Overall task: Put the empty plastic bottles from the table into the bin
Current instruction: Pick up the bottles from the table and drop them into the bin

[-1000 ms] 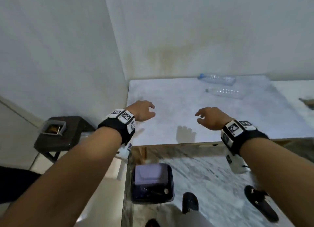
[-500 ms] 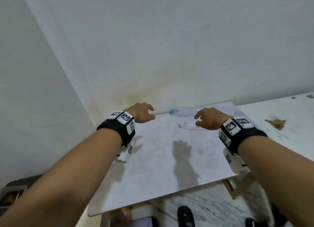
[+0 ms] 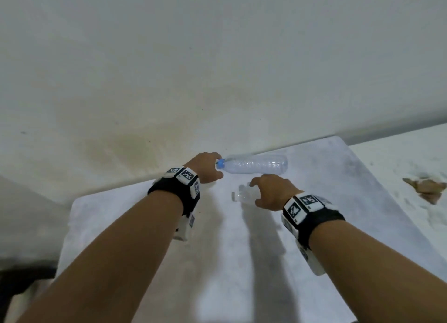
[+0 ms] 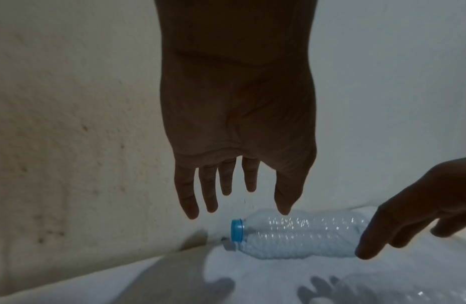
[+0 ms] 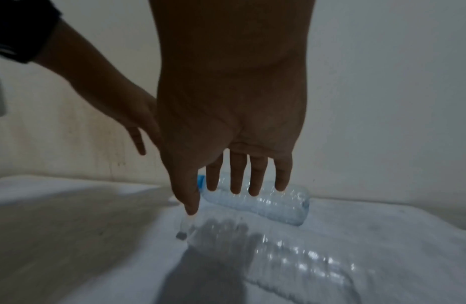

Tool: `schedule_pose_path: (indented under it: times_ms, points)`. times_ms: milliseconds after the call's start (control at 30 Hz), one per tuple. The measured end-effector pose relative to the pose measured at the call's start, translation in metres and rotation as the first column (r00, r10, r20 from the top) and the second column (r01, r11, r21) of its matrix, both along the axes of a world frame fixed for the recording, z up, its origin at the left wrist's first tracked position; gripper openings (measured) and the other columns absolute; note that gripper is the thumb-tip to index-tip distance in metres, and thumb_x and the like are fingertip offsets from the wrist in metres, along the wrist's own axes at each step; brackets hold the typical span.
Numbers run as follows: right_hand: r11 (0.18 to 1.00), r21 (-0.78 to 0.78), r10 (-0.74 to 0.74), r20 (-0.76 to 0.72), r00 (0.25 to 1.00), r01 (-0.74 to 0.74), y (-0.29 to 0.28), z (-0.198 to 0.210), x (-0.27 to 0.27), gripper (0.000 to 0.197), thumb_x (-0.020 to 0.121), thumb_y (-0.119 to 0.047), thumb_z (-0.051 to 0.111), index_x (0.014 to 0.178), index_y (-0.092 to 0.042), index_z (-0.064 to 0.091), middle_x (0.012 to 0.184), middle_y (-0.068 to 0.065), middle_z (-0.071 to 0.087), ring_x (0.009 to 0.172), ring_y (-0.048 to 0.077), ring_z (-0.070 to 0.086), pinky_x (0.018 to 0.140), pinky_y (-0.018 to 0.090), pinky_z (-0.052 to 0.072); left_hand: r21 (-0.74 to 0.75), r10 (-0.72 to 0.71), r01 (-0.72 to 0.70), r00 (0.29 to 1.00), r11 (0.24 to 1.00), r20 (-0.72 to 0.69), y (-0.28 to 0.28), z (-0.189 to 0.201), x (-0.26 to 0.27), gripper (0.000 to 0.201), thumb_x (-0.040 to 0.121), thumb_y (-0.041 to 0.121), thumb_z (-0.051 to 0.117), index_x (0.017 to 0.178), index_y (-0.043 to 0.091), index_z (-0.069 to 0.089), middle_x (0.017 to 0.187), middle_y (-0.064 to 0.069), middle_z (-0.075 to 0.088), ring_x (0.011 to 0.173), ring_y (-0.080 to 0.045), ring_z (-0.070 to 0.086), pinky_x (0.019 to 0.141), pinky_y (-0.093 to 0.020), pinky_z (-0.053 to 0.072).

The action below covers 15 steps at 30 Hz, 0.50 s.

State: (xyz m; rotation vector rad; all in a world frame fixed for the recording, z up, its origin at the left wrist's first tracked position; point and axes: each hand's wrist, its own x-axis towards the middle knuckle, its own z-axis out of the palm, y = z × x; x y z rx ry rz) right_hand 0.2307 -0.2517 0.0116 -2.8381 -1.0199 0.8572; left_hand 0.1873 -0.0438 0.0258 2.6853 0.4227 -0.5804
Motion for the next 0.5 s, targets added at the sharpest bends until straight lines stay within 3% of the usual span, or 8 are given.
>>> schedule_pose_path:
  times_ms: [100, 200, 267, 367, 433, 500]
  points:
    - [0.997, 0.006, 0.076, 0.073, 0.994, -0.077, 0.006, -0.033, 0.007, 0.060, 0.084, -0.030, 0.062, 0.140, -0.027, 0.043, 0.137, 0.004, 0.054, 0.122, 0.028, 0.053, 0.099, 0.045, 0.043, -0.035, 0.020, -0.020, 1.000, 0.999, 0.013, 0.001, -0.039, 0.026, 0.068, 0.086, 0.026, 0.063, 0.146, 0.014, 0.036, 0.150, -0.009, 0.043, 0.135, -0.027, 0.044, 0.112, -0.038, 0.036]
    - [0.988, 0.101, 0.104, 0.096, 0.990, -0.114, 0.007, -0.060, 0.009, 0.056, 0.085, -0.033, 0.061, 0.138, -0.026, 0.044, 0.135, 0.004, 0.056, 0.117, 0.029, 0.054, 0.094, 0.042, 0.043, -0.032, 0.047, -0.045, 0.998, 0.998, 0.039, -0.001, -0.075, 0.038, 0.075, 0.084, 0.024, 0.061, 0.150, 0.016, 0.026, 0.153, -0.006, 0.037, 0.135, -0.029, 0.044, 0.112, -0.040, 0.037]
    - [0.982, 0.157, 0.094, 0.072, 0.993, -0.104, 0.007, -0.072, 0.009, 0.057, 0.084, -0.036, 0.061, 0.138, -0.029, 0.044, 0.140, 0.003, 0.053, 0.119, 0.029, 0.053, 0.096, 0.041, 0.042, -0.015, 0.072, -0.071, 0.994, 0.997, 0.083, -0.001, -0.096, 0.039, 0.066, 0.081, 0.024, 0.057, 0.144, 0.020, 0.037, 0.146, -0.006, 0.047, 0.128, -0.031, 0.051, 0.104, -0.045, 0.045]
    - [0.979, 0.192, 0.069, 0.025, 0.997, -0.072, 0.009, -0.083, 0.009, 0.058, 0.082, -0.038, 0.061, 0.137, -0.029, 0.044, 0.139, 0.003, 0.052, 0.119, 0.030, 0.051, 0.096, 0.040, 0.043, 0.022, 0.082, -0.085, 0.989, 0.996, 0.120, -0.003, -0.115, 0.034, 0.031, 0.082, 0.028, 0.047, 0.110, 0.021, 0.058, 0.121, -0.005, 0.064, 0.107, -0.030, 0.062, 0.084, -0.041, 0.053]
    - [0.978, 0.198, 0.067, 0.008, 0.998, -0.067, 0.009, -0.085, 0.007, 0.056, 0.081, -0.037, 0.062, 0.133, -0.026, 0.045, 0.131, 0.005, 0.055, 0.113, 0.031, 0.053, 0.092, 0.040, 0.044, 0.022, 0.103, -0.108, 0.983, 0.994, 0.149, -0.007, -0.121, 0.027, 0.033, 0.088, 0.038, 0.048, 0.114, 0.022, 0.060, 0.128, 0.000, 0.061, 0.112, -0.028, 0.059, 0.086, -0.040, 0.052]
    - [0.976, 0.212, 0.059, -0.008, 0.998, -0.056, 0.008, -0.087, 0.004, 0.054, 0.080, -0.036, 0.063, 0.130, -0.024, 0.046, 0.125, 0.006, 0.057, 0.108, 0.032, 0.054, 0.088, 0.040, 0.046, -0.026, 0.144, -0.141, 0.977, 0.990, 0.160, -0.010, -0.123, 0.022, 0.044, 0.088, 0.041, 0.054, 0.129, 0.025, 0.055, 0.141, 0.003, 0.053, 0.125, -0.025, 0.051, 0.098, -0.042, 0.048]
